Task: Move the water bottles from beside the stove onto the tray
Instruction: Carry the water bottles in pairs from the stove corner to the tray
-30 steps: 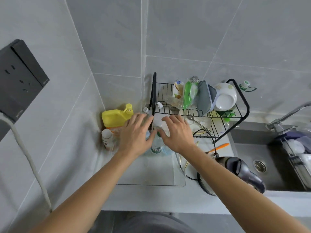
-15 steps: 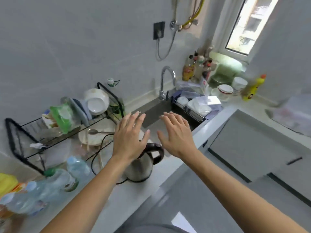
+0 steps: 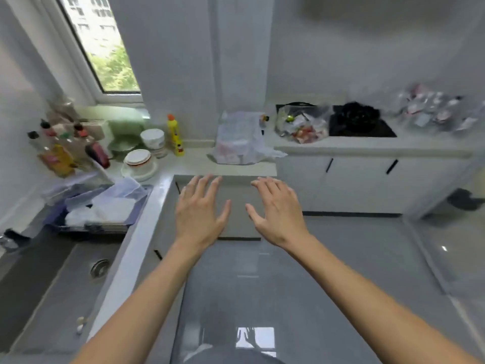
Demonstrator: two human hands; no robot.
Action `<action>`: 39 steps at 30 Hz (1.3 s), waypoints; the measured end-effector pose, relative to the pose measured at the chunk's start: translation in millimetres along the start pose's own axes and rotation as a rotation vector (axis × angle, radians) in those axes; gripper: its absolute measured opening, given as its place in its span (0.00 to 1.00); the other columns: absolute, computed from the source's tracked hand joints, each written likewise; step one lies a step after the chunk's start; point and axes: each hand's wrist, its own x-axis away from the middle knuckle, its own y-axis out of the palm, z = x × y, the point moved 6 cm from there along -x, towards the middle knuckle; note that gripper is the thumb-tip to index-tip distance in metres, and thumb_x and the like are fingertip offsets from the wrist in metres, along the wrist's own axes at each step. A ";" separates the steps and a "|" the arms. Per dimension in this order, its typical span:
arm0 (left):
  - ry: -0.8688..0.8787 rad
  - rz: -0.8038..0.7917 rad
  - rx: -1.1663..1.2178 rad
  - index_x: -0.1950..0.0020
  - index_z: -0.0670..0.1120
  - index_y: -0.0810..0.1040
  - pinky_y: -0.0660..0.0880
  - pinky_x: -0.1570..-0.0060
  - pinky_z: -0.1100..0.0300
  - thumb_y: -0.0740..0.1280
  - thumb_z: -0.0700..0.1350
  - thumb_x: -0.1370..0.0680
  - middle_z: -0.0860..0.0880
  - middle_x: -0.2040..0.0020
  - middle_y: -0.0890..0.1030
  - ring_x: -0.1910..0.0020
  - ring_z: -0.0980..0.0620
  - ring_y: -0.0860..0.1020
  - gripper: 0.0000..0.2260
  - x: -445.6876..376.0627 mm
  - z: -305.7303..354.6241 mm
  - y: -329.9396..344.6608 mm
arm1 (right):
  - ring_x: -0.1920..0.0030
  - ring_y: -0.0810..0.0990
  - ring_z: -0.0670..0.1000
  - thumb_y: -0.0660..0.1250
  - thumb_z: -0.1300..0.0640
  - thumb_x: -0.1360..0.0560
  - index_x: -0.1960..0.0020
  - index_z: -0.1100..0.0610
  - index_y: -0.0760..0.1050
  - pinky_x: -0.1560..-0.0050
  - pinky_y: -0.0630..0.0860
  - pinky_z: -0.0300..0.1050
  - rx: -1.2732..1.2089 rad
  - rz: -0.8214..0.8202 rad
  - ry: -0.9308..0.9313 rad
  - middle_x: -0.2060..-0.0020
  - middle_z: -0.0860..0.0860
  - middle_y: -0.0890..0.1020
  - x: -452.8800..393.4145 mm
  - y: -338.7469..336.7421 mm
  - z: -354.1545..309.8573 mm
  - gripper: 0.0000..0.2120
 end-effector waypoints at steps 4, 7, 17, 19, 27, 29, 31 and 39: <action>0.154 -0.065 0.066 0.21 0.50 0.70 0.65 0.22 0.44 0.58 0.63 0.19 0.46 0.22 0.72 0.21 0.42 0.67 0.30 -66.7 87.4 56.7 | 0.25 0.71 0.54 0.61 0.41 0.20 0.26 0.53 0.71 0.23 0.65 0.55 0.048 0.048 0.196 0.28 0.50 0.76 3.3 -30.0 106.1 0.27; 0.253 -0.111 0.125 0.22 0.50 0.71 0.65 0.22 0.43 0.58 0.63 0.20 0.46 0.22 0.72 0.21 0.41 0.67 0.29 -111.6 147.7 99.6 | 0.28 0.71 0.53 0.61 0.40 0.20 0.26 0.51 0.71 0.25 0.65 0.52 0.092 0.079 0.321 0.30 0.48 0.77 -2.8 -46.9 180.0 0.26; 0.501 -0.207 0.255 0.22 0.49 0.71 0.69 0.26 0.42 0.58 0.63 0.20 0.45 0.23 0.73 0.22 0.42 0.67 0.30 -303.9 304.8 223.2 | 0.29 0.71 0.51 0.61 0.41 0.19 0.25 0.51 0.70 0.26 0.65 0.51 0.197 0.173 0.605 0.30 0.47 0.76 -73.7 -100.2 387.2 0.25; 0.532 -0.213 0.264 0.22 0.49 0.71 0.67 0.24 0.42 0.58 0.63 0.20 0.44 0.23 0.73 0.22 0.41 0.66 0.30 -344.8 333.5 240.0 | 0.29 0.70 0.51 0.62 0.41 0.19 0.25 0.51 0.70 0.26 0.65 0.50 0.213 0.193 0.651 0.30 0.46 0.75 -89.4 -112.2 424.2 0.25; 0.696 -0.288 0.284 0.21 0.50 0.71 0.66 0.24 0.42 0.57 0.63 0.20 0.46 0.21 0.72 0.20 0.42 0.66 0.31 -429.5 473.4 316.1 | 0.30 0.72 0.52 0.59 0.39 0.19 0.25 0.51 0.70 0.28 0.69 0.53 0.188 0.257 0.791 0.30 0.47 0.76 -117.2 -135.3 557.2 0.27; 0.717 -0.303 0.290 0.21 0.50 0.71 0.66 0.23 0.42 0.57 0.64 0.20 0.46 0.21 0.72 0.19 0.42 0.65 0.31 -444.3 511.5 339.1 | 0.30 0.72 0.52 0.59 0.38 0.19 0.25 0.52 0.70 0.28 0.70 0.53 0.183 0.268 0.806 0.30 0.48 0.76 -121.1 -141.4 599.2 0.27; 0.736 -0.294 0.288 0.21 0.50 0.71 0.67 0.23 0.43 0.56 0.64 0.20 0.47 0.21 0.72 0.19 0.42 0.65 0.31 -460.3 550.7 361.0 | 0.29 0.72 0.52 0.60 0.39 0.19 0.25 0.52 0.70 0.28 0.70 0.54 0.186 0.283 0.813 0.29 0.48 0.76 -125.9 -149.4 645.3 0.27; 0.688 -0.297 0.270 0.20 0.50 0.70 0.69 0.25 0.42 0.57 0.63 0.20 0.46 0.21 0.72 0.20 0.42 0.65 0.30 -531.0 690.8 427.7 | 0.27 0.71 0.53 0.63 0.41 0.20 0.24 0.52 0.69 0.28 0.70 0.54 0.154 0.221 0.776 0.28 0.49 0.75 -164.9 -191.3 825.5 0.27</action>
